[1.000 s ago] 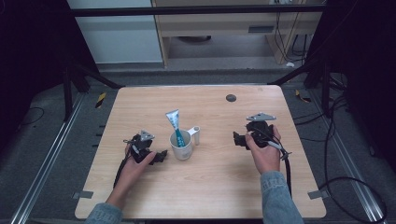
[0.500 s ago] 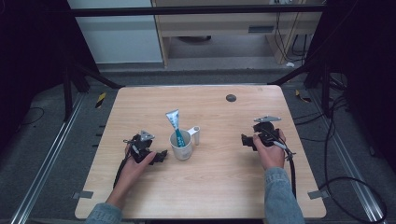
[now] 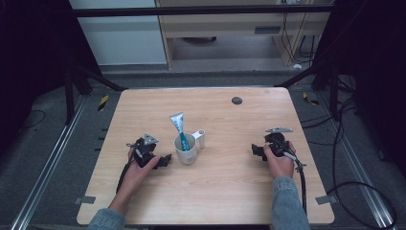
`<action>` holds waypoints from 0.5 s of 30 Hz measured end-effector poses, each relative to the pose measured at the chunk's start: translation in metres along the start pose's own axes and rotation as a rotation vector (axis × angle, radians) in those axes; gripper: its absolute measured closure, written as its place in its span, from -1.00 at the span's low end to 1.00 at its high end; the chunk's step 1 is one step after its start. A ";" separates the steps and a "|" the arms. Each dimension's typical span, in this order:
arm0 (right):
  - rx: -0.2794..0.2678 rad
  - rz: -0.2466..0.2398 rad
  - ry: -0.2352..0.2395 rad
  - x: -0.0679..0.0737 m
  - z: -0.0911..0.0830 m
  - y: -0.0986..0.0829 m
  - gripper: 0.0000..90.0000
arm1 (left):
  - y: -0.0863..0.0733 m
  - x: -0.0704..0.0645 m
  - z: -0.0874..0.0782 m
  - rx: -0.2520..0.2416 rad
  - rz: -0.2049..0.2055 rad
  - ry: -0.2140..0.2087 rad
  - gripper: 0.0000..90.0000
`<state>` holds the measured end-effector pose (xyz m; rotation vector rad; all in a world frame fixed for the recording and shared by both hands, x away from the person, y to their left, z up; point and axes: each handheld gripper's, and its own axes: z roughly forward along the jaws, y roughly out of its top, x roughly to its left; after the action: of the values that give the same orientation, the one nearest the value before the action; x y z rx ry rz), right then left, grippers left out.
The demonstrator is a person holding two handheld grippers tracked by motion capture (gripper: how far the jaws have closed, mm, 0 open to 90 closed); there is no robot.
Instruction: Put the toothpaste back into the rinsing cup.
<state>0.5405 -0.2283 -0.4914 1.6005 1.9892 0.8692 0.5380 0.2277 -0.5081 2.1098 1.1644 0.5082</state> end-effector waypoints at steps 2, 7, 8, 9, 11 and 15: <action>-0.002 0.015 -0.003 -0.003 0.002 -0.001 -0.77 | 0.000 0.000 0.000 0.000 0.000 0.000 -1.00; -0.005 0.048 -0.002 -0.008 0.006 -0.003 -0.77 | 0.000 0.000 0.000 0.000 0.000 0.000 -1.00; -0.006 0.052 -0.005 -0.009 0.007 -0.004 -0.77 | 0.000 0.000 0.000 0.000 0.000 0.000 -1.00; -0.005 0.059 -0.002 -0.009 0.008 -0.004 -0.77 | 0.000 0.000 0.000 0.000 0.000 0.000 -1.00; -0.002 0.064 -0.004 -0.011 0.010 -0.005 -0.77 | 0.000 0.000 0.000 0.000 0.000 0.000 -1.00; -0.015 0.067 -0.010 -0.011 0.011 -0.007 -0.79 | 0.000 0.000 0.000 0.000 0.000 0.000 -1.00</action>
<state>0.5461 -0.2382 -0.5044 1.6686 1.9268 0.8976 0.5380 0.2277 -0.5081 2.1100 1.1643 0.5082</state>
